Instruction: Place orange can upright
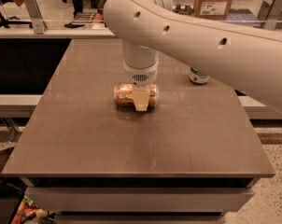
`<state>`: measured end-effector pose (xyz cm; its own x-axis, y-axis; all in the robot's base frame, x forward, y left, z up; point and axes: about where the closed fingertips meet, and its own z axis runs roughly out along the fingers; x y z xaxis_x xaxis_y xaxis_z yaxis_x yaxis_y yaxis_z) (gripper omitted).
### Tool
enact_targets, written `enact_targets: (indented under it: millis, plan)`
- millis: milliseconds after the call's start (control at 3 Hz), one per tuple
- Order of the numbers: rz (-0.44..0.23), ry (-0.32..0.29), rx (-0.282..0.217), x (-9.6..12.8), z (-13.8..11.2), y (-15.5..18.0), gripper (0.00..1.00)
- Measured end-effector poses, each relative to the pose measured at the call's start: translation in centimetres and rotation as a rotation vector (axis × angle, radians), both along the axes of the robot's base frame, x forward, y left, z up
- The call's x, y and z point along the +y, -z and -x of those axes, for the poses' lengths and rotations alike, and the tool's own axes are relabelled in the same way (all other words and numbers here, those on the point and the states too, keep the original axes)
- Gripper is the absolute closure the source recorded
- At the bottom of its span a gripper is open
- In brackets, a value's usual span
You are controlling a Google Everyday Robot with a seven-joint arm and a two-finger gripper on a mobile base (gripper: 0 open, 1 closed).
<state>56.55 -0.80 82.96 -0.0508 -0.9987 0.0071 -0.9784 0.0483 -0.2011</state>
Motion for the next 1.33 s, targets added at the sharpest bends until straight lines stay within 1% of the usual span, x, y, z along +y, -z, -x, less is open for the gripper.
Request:
enact_targets:
  millis: [333,667,1000,1333]
  plan:
    - [0.0,0.0,-0.001,0.0,0.0,0.0,1.0]
    - [0.0,0.0,-0.001,0.0,0.0,0.0,1.0]
    - [-0.028,-0.008,-0.029,-0.2,0.0,-0.8,1.0]
    - [-0.103,-0.045,-0.079,-0.1,-0.3,-2.6,1.0]
